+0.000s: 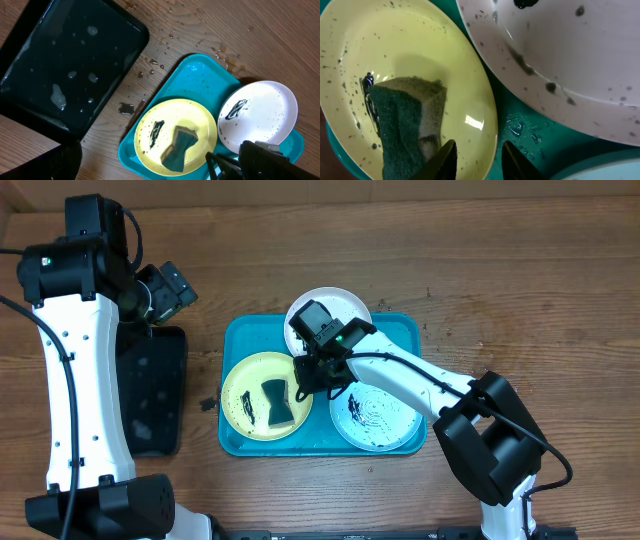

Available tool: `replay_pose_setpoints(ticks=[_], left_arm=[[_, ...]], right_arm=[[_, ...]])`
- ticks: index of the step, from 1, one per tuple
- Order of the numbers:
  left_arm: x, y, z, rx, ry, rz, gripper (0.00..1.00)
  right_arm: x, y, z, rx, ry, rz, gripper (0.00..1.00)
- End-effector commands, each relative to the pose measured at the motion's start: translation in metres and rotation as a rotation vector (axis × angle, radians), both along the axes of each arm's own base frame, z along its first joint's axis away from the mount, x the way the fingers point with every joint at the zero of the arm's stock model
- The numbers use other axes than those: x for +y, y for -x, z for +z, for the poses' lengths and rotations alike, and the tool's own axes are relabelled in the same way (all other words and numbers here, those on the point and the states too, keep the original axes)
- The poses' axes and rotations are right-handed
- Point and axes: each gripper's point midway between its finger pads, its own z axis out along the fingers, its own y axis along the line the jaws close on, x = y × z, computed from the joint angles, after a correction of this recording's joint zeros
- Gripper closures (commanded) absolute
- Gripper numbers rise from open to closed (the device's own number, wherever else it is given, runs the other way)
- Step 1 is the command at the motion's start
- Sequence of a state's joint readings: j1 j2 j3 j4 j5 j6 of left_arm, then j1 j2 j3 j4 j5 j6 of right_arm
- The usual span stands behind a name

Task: Clean dirty plates on tray and stack at the side
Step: 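Reach the right gripper to the yellow plate rim and grip it, then scrub the yellow plate with the left-held sponge while right gripper holds it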

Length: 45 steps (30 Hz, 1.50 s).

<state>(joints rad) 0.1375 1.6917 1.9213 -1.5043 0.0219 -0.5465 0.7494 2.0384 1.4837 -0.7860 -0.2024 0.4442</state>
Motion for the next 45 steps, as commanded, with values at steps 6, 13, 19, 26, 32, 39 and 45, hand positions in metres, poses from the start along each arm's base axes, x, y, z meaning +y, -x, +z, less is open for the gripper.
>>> replay_pose_setpoints(ticks=[6,13,19,26,32,39,45], left_arm=[[-0.001,0.002,-0.010,0.035,-0.008,-0.039,0.00],[-0.013,0.001,-0.024,0.050,0.035,-0.151,0.00],[-0.036,0.008,-0.045,0.089,0.134,-0.250,0.00],[-0.058,0.017,-0.090,0.140,0.228,-0.340,0.01],[-0.096,0.026,-0.135,0.156,0.300,-0.452,0.12],[-0.130,0.044,-0.177,0.220,0.317,-0.450,0.23],[-0.143,0.053,-0.195,0.255,0.313,-0.471,0.48]], right_arm=[[0.004,0.001,-0.022,0.028,0.021,-0.014,0.71],[0.003,-0.002,-0.024,0.017,0.032,-0.019,0.75],[-0.001,-0.004,-0.026,0.011,0.052,-0.041,0.91],[0.001,-0.002,-0.026,0.012,0.051,-0.044,0.96],[0.003,-0.004,-0.025,0.009,0.043,-0.056,0.96],[0.003,-0.004,-0.025,0.016,0.042,-0.076,0.96],[0.003,-0.004,-0.025,0.016,0.042,-0.076,0.96]])
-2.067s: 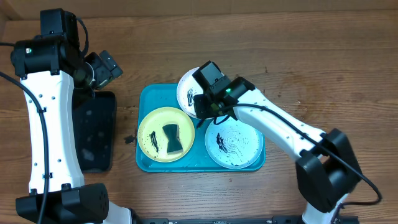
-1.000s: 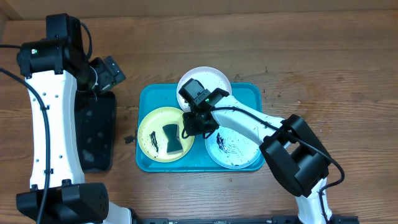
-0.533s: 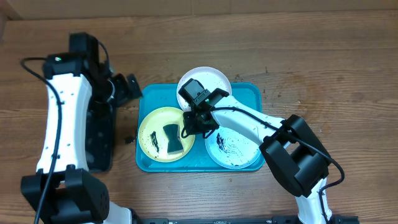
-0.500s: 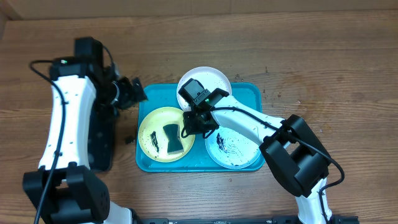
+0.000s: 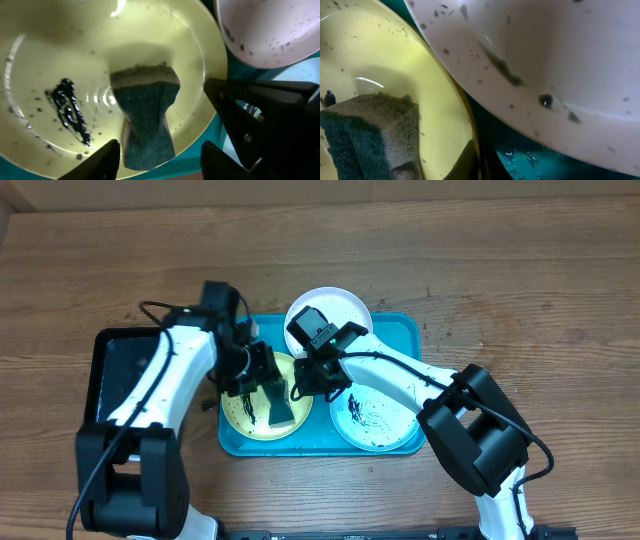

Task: Clean dirty plates on tray and stack at the side
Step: 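Scrub the yellow plate with the left-held sponge while right gripper holds it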

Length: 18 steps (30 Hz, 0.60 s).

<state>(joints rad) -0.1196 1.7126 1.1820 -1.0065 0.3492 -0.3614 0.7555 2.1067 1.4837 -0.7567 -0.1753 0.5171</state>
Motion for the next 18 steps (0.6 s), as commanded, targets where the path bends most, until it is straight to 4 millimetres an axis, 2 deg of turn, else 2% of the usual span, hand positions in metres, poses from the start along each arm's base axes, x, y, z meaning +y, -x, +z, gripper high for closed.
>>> replay_pose_setpoints(ticks=[1,8,10,13,18], left_arm=[[-0.005,0.005,-0.009,0.037,0.007,0.015,0.48],[-0.004,0.008,-0.023,0.079,0.000,0.014,0.44],[-0.004,0.009,-0.030,0.093,-0.001,0.014,0.46],[-0.005,0.012,-0.038,0.122,-0.001,0.014,0.59],[-0.005,0.014,-0.045,0.142,-0.004,0.011,0.57]], right_arm=[[0.004,-0.002,0.003,-0.019,0.000,-0.006,0.96],[0.003,-0.002,0.003,-0.018,0.001,-0.006,0.96],[0.003,-0.002,0.003,-0.018,0.000,-0.007,0.96],[0.003,-0.002,0.003,-0.018,0.001,-0.006,0.96],[0.003,-0.002,0.003,-0.019,0.000,-0.007,0.96]])
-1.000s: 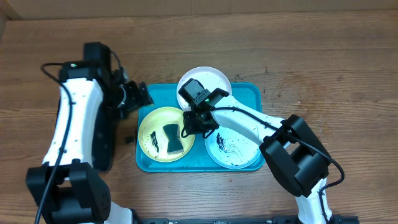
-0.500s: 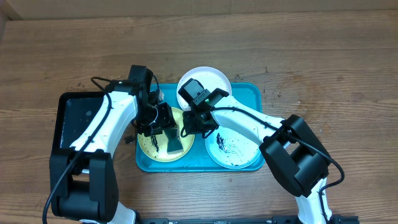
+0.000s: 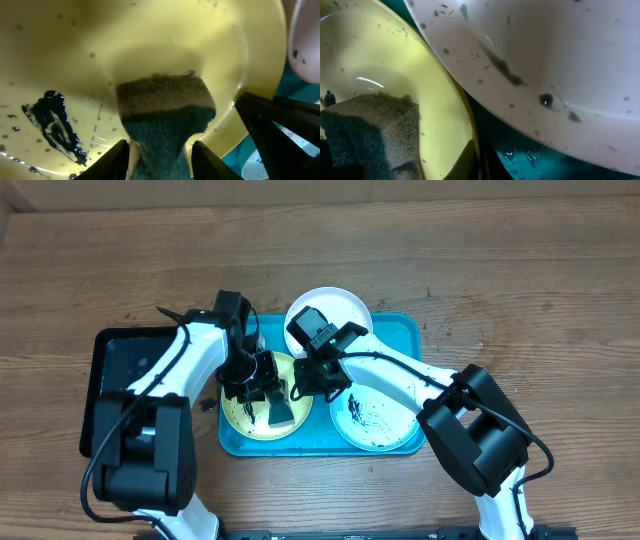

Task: Clean dirty plates on tray and stack at the side
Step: 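Scrub the yellow plate with the left-held sponge while right gripper holds it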

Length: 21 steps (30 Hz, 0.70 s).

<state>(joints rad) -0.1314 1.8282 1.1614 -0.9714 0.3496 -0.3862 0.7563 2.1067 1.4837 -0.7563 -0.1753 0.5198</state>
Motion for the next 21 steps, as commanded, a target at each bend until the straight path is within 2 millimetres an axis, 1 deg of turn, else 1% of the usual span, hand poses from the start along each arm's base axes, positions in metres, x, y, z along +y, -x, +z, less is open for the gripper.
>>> replay_pose_setpoints(ticks=[1,7,11,15,19,21], left_arm=[[-0.003,0.008,-0.007,0.035,0.010,-0.006,0.57],[-0.010,0.011,-0.010,0.030,0.010,-0.036,0.56],[-0.014,0.017,-0.016,0.043,0.000,-0.036,0.59],[-0.014,0.021,-0.022,0.050,-0.002,-0.013,0.59],[-0.010,0.021,-0.024,0.047,-0.024,-0.015,0.64],[-0.003,0.019,-0.027,0.036,-0.068,-0.018,0.74]], right_arm=[[0.003,-0.003,0.003,-0.020,0.000,-0.006,0.96],[0.003,-0.003,0.003,-0.019,0.001,-0.006,0.96],[0.002,-0.003,0.003,-0.019,0.001,-0.006,0.96],[0.002,-0.003,0.003,-0.019,0.001,-0.006,0.96],[0.002,-0.003,0.003,-0.019,0.001,-0.006,0.96],[0.003,-0.003,0.003,-0.019,0.001,-0.006,0.96]])
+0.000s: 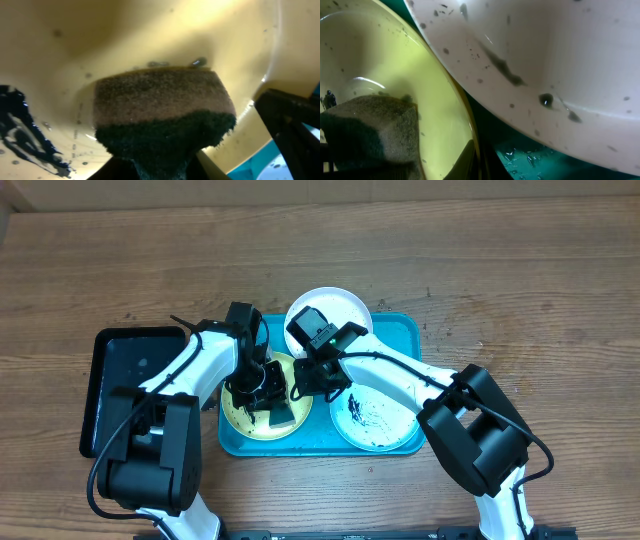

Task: Clean dirty plates on tray and stack at the side
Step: 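Scrub the yellow plate with the left-held sponge while right gripper holds it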

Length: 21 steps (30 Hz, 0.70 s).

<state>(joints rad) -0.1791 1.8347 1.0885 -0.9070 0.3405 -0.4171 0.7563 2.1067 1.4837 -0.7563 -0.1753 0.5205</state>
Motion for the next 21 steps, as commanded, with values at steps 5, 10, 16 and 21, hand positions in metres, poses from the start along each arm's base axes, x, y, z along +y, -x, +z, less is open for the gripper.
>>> replay_pose_setpoints(ticks=[5,10,16,21], left_arm=[[0.024,-0.002,-0.013,-0.020,-0.155,-0.008,0.96],[0.053,-0.006,-0.016,-0.049,-0.323,-0.023,0.96],[0.089,-0.013,-0.012,-0.086,-0.530,-0.041,0.96],[0.114,-0.013,-0.005,-0.094,-0.682,-0.062,0.96]], right_arm=[[0.002,-0.003,0.003,-0.018,0.002,-0.006,0.96],[0.001,-0.002,0.003,-0.014,0.006,-0.005,0.96],[0.000,-0.001,0.003,-0.011,0.010,-0.005,0.96],[-0.001,0.000,0.002,-0.005,0.016,-0.005,0.96]])
